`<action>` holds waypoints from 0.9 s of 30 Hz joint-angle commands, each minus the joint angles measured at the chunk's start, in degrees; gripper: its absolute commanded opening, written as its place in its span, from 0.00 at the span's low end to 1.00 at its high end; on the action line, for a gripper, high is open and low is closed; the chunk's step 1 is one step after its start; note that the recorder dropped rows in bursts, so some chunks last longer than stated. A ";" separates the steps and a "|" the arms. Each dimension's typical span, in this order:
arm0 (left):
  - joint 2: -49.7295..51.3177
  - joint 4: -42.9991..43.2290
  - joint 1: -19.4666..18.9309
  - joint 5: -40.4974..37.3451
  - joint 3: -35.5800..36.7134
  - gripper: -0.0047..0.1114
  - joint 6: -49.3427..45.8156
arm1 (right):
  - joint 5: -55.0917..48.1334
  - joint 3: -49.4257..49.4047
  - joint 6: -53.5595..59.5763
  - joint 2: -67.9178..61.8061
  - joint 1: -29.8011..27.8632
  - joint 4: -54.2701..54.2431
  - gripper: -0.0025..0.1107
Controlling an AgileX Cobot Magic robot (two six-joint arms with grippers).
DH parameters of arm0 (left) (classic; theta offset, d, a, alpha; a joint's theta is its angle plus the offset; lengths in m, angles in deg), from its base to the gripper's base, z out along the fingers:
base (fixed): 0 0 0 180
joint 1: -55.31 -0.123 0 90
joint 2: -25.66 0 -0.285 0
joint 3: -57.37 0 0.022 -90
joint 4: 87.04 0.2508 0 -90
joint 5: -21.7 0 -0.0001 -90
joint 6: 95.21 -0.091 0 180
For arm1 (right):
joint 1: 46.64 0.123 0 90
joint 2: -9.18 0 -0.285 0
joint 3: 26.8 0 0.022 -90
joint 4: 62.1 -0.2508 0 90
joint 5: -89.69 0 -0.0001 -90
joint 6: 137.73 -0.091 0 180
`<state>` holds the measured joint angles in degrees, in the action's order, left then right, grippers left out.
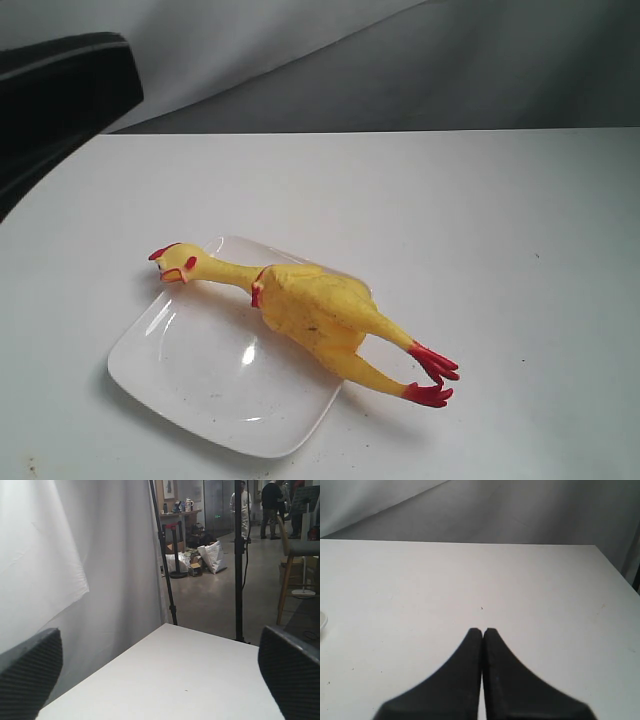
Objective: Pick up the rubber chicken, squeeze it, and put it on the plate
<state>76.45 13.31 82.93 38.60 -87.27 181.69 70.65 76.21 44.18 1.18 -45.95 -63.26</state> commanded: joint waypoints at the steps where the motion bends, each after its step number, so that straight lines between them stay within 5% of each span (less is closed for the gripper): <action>1: -0.32 -0.57 0.29 -0.19 -0.31 0.92 0.19 | -0.05 -0.23 -0.04 0.22 -0.11 0.40 0.02; 16: -1.23 -0.57 -0.90 0.52 -0.31 0.92 0.03 | -0.05 -0.23 -0.19 0.22 -0.11 0.40 0.02; 21: -6.99 -0.40 -13.21 7.50 -0.31 0.92 -0.51 | -0.05 -0.23 -0.19 0.22 -0.11 0.40 0.02; 27: -17.85 -0.40 -27.18 0.84 -0.31 0.92 -0.72 | -0.05 -0.23 -0.19 0.22 -0.11 0.40 0.02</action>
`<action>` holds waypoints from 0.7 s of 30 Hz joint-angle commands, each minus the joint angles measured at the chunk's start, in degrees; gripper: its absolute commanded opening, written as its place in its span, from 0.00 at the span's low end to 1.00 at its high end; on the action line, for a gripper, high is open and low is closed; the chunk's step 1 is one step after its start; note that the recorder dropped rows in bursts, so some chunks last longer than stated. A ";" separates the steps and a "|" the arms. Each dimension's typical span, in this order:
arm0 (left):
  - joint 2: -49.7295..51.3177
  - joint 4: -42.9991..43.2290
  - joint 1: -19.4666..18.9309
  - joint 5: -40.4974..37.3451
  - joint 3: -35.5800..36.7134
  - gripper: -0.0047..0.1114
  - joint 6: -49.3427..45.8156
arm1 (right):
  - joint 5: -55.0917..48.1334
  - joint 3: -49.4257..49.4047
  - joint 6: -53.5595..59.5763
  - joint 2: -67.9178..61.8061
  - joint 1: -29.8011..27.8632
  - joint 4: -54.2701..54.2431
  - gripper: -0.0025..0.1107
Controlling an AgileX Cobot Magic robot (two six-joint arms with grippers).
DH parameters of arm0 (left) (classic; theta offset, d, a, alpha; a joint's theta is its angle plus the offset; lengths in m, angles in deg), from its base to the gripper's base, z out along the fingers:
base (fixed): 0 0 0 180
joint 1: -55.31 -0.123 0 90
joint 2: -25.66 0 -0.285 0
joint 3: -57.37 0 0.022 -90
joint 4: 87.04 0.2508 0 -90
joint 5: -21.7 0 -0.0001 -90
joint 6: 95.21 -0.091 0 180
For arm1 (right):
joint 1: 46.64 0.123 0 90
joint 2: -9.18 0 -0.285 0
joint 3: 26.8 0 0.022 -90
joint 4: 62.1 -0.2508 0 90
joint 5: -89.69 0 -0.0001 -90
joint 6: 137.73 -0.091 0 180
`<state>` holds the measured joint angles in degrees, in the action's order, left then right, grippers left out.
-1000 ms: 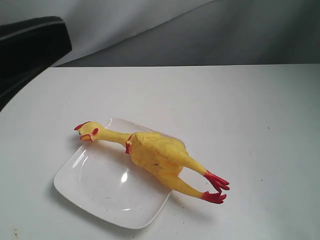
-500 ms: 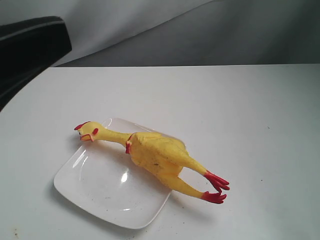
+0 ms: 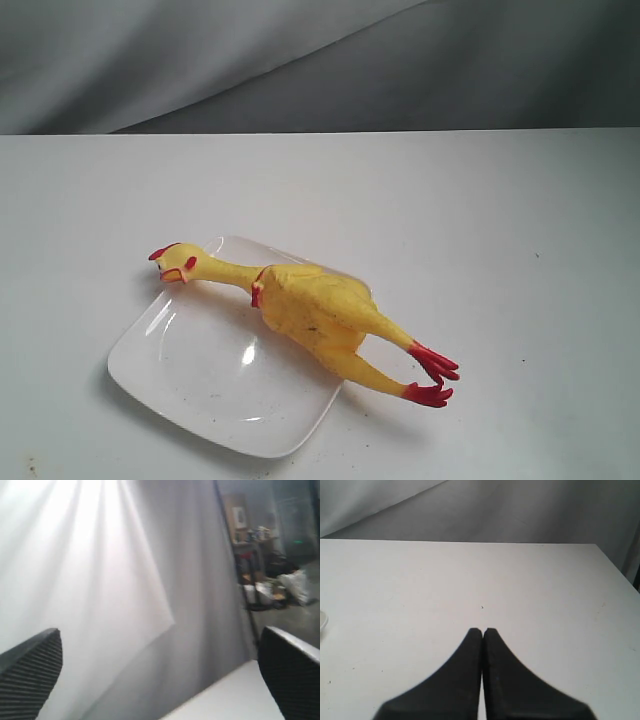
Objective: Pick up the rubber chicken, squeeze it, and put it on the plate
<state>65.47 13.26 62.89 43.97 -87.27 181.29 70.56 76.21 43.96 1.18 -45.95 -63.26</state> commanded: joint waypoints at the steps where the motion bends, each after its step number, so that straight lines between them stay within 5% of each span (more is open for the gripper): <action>1: -8.33 -0.35 -8.29 -5.63 -0.31 0.92 -0.33 | 0.04 -0.23 0.03 0.22 -0.11 0.40 0.02; 4: -16.78 -0.35 -12.56 -9.99 -0.31 0.92 -0.33 | 0.04 -0.23 0.03 0.22 -0.11 0.40 0.02; 10: -25.65 -0.35 -14.30 -10.54 1.20 0.92 -2.41 | 0.04 -0.23 -0.10 0.22 -0.11 0.40 0.02; 21: -31.55 -0.35 -15.64 -13.54 26.42 0.92 6.84 | 0.04 -0.23 -0.10 0.22 -0.11 0.40 0.02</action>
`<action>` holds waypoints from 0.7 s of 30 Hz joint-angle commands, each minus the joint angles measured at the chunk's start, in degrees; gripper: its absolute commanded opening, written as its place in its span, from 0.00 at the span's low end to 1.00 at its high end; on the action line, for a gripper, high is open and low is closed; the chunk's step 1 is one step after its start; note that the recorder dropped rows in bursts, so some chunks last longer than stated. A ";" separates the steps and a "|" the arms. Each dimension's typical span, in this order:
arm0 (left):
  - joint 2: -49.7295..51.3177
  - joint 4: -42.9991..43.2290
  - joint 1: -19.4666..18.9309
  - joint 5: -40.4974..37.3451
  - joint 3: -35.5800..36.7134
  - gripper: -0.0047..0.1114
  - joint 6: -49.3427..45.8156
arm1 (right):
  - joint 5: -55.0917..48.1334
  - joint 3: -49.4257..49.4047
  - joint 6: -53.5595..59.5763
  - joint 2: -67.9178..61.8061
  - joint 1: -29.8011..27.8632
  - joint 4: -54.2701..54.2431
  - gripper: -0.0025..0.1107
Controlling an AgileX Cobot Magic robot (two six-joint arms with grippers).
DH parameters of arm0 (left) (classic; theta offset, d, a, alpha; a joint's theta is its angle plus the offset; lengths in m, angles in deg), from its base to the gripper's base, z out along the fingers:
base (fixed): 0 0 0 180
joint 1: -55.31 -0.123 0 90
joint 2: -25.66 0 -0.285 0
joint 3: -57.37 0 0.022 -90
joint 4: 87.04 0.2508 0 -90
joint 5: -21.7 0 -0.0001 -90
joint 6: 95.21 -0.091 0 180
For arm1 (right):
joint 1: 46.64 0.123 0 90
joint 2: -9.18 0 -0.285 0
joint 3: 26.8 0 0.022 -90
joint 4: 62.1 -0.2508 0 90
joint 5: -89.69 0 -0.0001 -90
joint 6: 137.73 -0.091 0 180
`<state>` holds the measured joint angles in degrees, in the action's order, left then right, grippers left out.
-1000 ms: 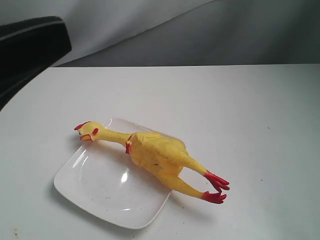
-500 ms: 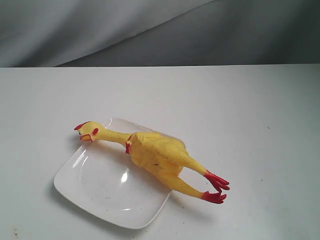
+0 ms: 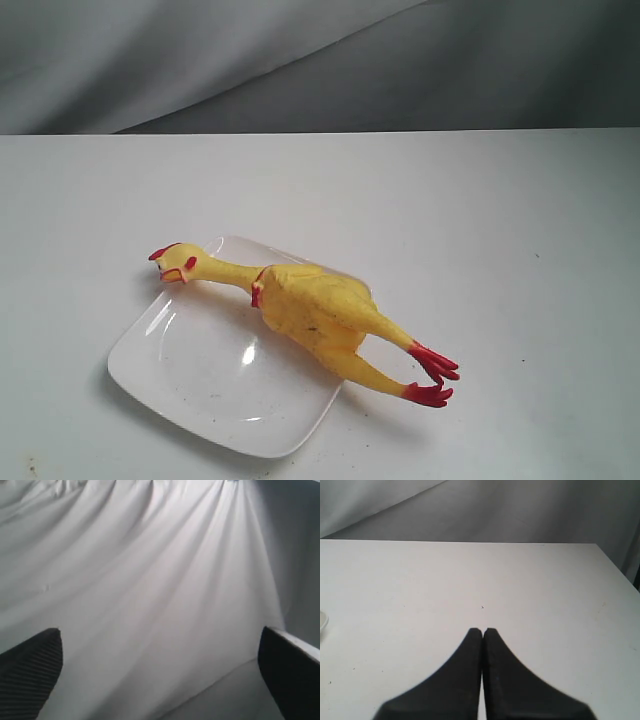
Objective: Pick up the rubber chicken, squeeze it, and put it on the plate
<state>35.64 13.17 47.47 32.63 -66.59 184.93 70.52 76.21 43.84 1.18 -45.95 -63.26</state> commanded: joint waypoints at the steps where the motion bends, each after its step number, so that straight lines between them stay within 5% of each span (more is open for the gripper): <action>1: -2.04 -0.26 -0.22 -2.33 6.89 0.92 3.63 | 0.07 -0.23 0.01 0.22 -0.11 0.40 0.02; 11: -2.20 -0.26 -0.22 -2.33 17.03 0.92 4.95 | 0.07 -0.23 0.01 0.22 -0.11 0.40 0.02; 21: -2.20 -3.61 -0.22 -2.81 17.78 0.92 4.81 | 0.07 -0.23 0.01 0.22 -0.11 0.40 0.02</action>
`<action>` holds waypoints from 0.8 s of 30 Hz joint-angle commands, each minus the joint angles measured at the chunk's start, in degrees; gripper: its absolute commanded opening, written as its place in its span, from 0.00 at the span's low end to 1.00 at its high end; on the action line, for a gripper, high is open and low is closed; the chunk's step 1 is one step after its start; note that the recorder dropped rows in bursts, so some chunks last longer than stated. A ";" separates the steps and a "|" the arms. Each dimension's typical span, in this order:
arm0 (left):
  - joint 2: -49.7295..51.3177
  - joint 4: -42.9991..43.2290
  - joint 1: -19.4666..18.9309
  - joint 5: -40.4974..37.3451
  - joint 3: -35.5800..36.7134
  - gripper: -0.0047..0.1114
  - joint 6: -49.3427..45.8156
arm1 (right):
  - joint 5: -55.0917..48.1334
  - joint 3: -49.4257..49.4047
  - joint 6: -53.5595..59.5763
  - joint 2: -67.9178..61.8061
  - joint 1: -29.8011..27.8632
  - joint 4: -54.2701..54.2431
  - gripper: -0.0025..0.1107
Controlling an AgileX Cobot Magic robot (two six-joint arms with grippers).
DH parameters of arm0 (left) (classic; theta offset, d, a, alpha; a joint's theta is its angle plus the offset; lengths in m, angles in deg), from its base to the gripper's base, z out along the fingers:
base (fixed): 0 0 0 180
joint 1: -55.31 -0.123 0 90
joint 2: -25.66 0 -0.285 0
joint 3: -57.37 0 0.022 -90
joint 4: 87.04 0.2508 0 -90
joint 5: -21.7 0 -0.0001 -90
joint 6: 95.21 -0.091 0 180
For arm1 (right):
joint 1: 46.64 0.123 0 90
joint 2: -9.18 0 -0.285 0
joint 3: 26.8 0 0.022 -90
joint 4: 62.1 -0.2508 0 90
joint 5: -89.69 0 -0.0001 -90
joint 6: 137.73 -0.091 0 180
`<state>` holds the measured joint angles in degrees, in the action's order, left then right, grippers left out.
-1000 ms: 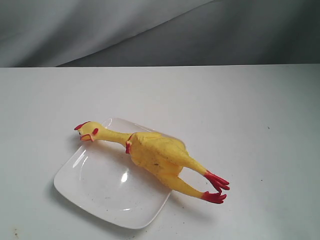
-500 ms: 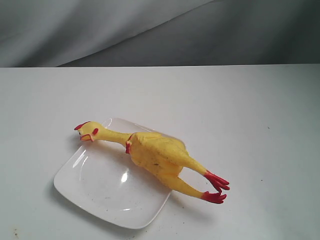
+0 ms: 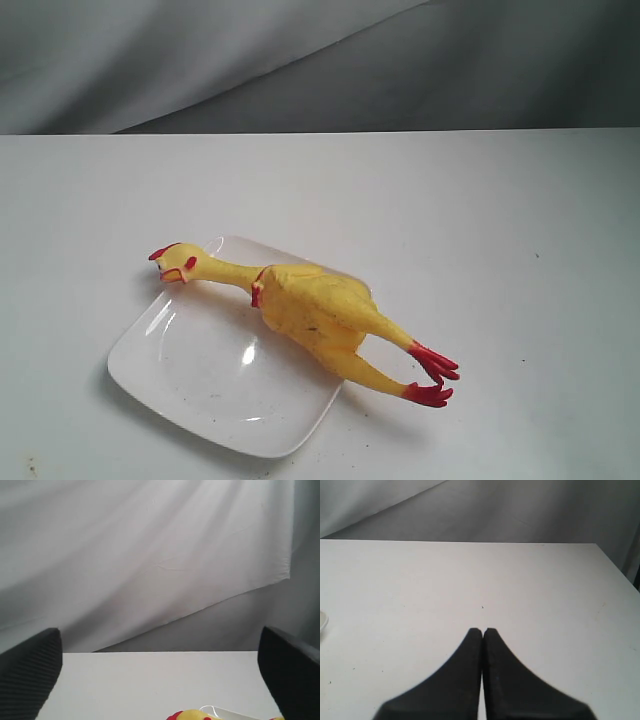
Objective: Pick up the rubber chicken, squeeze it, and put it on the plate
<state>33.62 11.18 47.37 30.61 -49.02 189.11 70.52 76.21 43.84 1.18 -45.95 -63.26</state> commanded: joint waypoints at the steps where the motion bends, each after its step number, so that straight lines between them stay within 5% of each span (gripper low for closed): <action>1: -0.17 -1.62 -0.12 -0.79 0.21 0.92 0.63 | 0.07 -0.23 0.01 0.22 -0.11 0.40 0.02; 8: -0.17 -4.68 -0.12 -1.34 0.21 0.92 -1.49 | 0.07 -0.23 0.01 0.22 -0.11 0.40 0.02; 9: -0.17 -10.57 -0.12 -1.45 0.21 0.92 -6.46 | 0.07 -0.23 0.01 0.22 -0.11 0.40 0.02; 11: -0.17 -39.13 -0.12 -1.69 0.21 0.92 -35.90 | 0.07 -0.23 0.01 0.22 -0.11 0.40 0.02; 12: -0.17 -60.77 -0.12 -1.97 0.21 0.92 -54.40 | 0.07 -0.23 0.01 0.22 -0.11 0.40 0.02; 14: -0.17 -81.53 -0.12 -4.08 0.21 0.92 -75.52 | 0.07 -0.23 0.01 0.22 -0.11 0.40 0.02; 16: -0.17 -88.96 -0.12 -5.85 0.21 0.92 -84.97 | 0.07 -0.23 0.01 0.22 -0.11 0.40 0.02; 24: -0.17 -98.22 -0.12 -9.47 0.21 0.92 -97.59 | 0.07 -0.23 0.01 0.22 -0.11 0.40 0.02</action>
<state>33.62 -83.46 47.37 22.08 -48.99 96.30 70.52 76.21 43.84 1.18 -45.95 -63.26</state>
